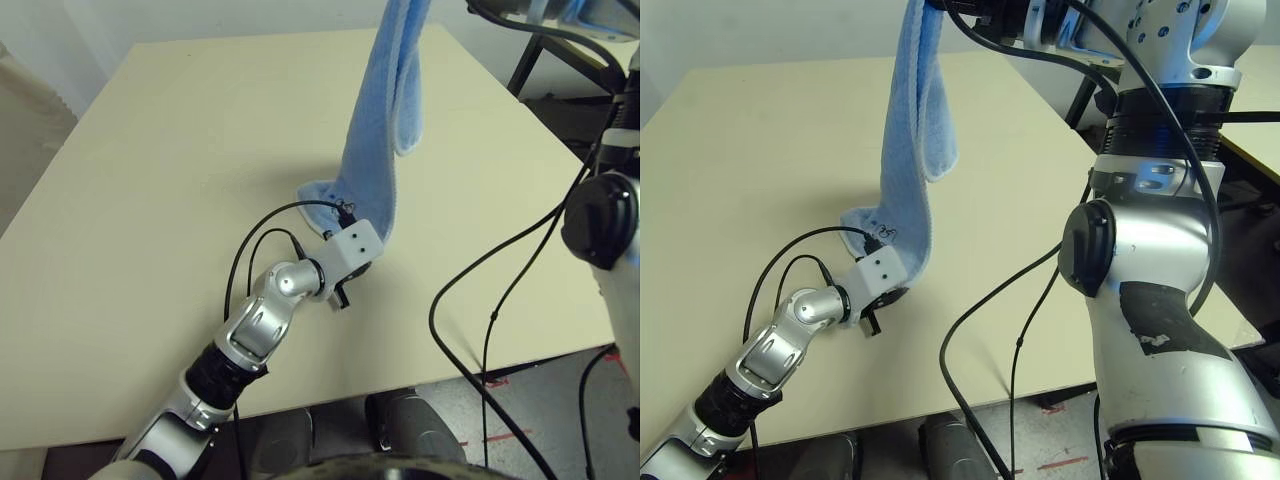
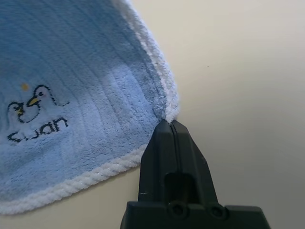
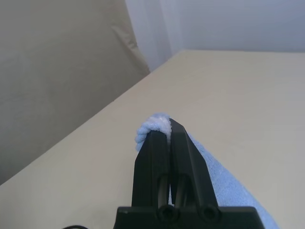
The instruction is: Fold the towel and set it aside.
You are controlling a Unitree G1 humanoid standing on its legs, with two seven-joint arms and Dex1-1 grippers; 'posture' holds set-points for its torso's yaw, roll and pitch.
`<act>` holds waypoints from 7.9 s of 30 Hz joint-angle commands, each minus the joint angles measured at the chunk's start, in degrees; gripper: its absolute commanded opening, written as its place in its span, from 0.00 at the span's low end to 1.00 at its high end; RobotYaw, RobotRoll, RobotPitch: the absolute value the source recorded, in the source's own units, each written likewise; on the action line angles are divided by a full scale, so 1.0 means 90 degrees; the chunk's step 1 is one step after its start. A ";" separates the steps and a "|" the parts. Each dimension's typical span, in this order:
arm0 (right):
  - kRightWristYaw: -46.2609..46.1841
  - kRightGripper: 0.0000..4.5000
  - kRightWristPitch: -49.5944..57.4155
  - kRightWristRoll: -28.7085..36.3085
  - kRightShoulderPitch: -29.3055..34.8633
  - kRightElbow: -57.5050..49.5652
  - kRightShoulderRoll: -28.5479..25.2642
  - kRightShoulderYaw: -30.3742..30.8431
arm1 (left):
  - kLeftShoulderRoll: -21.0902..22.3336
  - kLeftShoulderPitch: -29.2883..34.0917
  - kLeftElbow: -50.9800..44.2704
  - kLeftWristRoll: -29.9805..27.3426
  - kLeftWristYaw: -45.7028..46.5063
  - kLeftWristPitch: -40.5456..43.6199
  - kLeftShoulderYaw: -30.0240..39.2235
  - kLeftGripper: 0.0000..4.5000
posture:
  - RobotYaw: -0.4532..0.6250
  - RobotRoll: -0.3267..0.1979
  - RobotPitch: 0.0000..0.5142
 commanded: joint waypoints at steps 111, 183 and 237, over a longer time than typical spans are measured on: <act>0.2940 0.00 -0.8963 -0.4298 0.0550 0.3319 -0.1731 0.3556 | 0.5546 -0.4900 0.7418 -0.0679 -0.4466 -0.6169 0.1702 0.01 | 0.32 0.62 0.14; 0.4202 1.00 -0.7350 -0.3908 0.8151 -0.4993 -0.4409 0.2414 | 0.4609 0.4181 -0.0589 -0.1924 -0.4906 -0.5711 0.5718 0.99 | 0.34 0.62 0.20; 0.4206 0.00 -0.6428 -0.4023 0.7974 -0.5324 -0.4074 0.2556 | 0.5396 0.4352 -0.0100 -0.1658 -0.4001 -0.5438 0.4240 0.00 | 0.33 0.62 0.19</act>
